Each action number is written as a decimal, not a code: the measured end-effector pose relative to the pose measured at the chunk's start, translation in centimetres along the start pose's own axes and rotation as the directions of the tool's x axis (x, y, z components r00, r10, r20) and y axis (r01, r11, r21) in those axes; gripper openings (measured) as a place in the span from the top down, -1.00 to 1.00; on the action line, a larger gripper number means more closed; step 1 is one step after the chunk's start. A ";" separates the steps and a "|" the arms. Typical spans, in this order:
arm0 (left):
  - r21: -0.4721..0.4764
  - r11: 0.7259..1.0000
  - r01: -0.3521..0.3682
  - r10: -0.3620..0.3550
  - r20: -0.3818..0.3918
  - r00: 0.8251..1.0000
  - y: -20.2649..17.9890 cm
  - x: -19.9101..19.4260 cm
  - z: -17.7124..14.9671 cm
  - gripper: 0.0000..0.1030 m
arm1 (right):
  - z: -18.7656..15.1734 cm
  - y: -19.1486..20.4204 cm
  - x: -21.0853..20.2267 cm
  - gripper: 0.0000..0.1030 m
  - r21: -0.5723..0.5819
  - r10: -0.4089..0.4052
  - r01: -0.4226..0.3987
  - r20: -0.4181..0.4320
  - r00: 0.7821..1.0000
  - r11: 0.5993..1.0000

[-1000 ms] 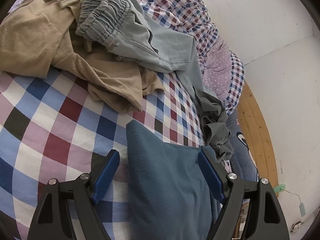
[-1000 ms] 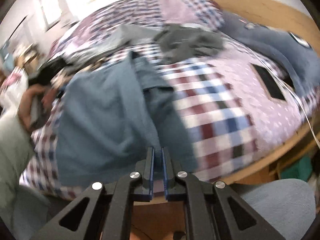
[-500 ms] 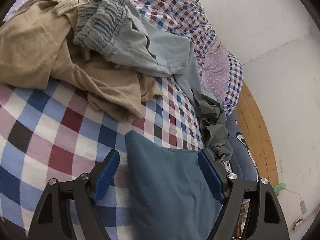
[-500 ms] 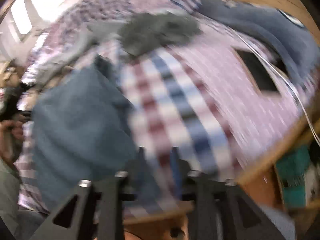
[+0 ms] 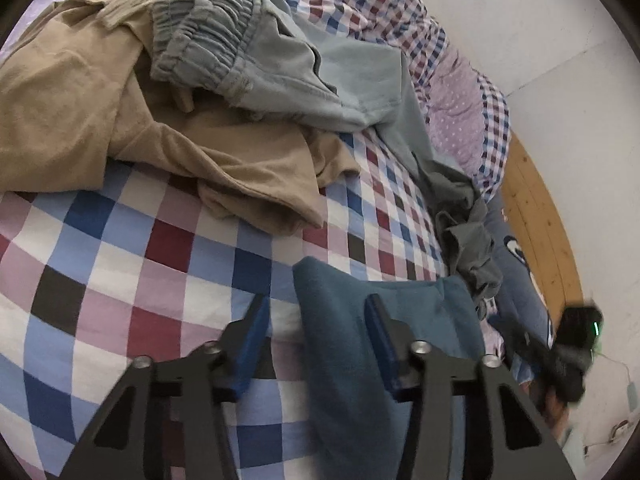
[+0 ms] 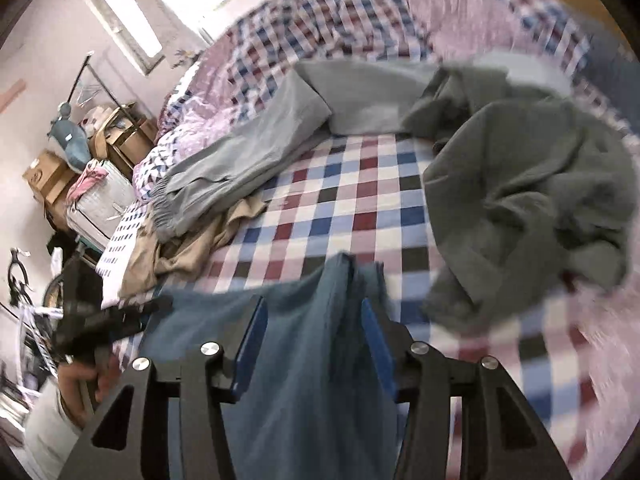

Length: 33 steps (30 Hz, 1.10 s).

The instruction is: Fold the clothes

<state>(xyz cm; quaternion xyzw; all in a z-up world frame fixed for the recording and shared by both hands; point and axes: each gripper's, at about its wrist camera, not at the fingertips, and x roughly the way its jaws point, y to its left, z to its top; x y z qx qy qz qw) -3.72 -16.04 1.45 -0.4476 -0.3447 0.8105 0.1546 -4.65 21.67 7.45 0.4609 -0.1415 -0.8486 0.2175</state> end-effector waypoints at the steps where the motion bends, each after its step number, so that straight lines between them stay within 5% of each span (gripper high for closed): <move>1: 0.002 1.000 -0.003 0.003 -0.002 1.000 0.0 0.2 0.0 0.33 | 0.8 -0.7 1.1 -0.02 0.017 0.023 -0.023 -0.019 1.000 1.000; 4: 0.009 1.000 -0.013 0.013 -0.009 1.000 0.1 0.7 0.2 0.83 | 1.6 -0.8 2.8 0.11 0.002 0.041 -0.041 -0.059 0.997 0.999; 8: 0.016 0.999 -0.027 0.027 -0.002 1.000 0.1 1.2 0.3 0.91 | 1.7 -0.6 5.0 0.97 -0.048 -0.011 0.005 -0.124 0.992 0.999; 14: 0.033 0.999 -0.018 0.014 0.106 0.994 -1.0 0.3 0.6 0.94 | 1.9 -1.0 1.7 0.99 -0.073 -0.062 0.065 0.052 0.997 0.995; 17: 0.034 0.997 -0.070 0.065 0.114 0.991 -1.1 1.1 0.6 0.94 | 2.0 -0.8 2.8 0.99 -0.110 -0.117 0.122 0.050 0.992 0.986; 20: -0.006 0.992 -0.128 0.128 0.074 0.989 0.3 2.6 0.5 0.92 | 1.5 -2.0 5.7 0.98 -0.151 -0.261 0.256 -0.013 0.965 0.955; 23: 0.007 0.983 -0.184 0.183 0.078 0.980 0.1 2.6 0.6 0.77 | 0.9 -3.9 6.3 0.99 -0.129 -0.416 0.410 -0.024 0.909 0.903; 25: 0.029 0.966 -0.256 0.250 0.127 0.960 -0.6 1.5 0.8 0.18 | 0.8 -4.1 4.6 0.98 -0.062 -0.402 0.401 0.010 0.916 0.914; 27: 0.022 0.960 -0.279 0.270 0.178 0.946 -0.9 0.3 1.0 -0.17 | 0.7 -2.8 2.7 0.89 -0.053 -0.387 0.390 0.065 0.920 0.919; 30: 0.000 0.978 -0.208 0.203 0.217 0.955 -1.4 -1.4 1.2 -0.27 | 0.5 0.7 0.3 0.80 -0.060 -0.300 0.310 0.135 0.944 0.949; 33: 0.062 0.981 -0.181 0.162 0.234 0.959 -3.2 -1.8 0.9 -0.50 | -0.3 4.9 -0.9 0.26 -0.084 -0.185 0.204 0.188 0.965 0.975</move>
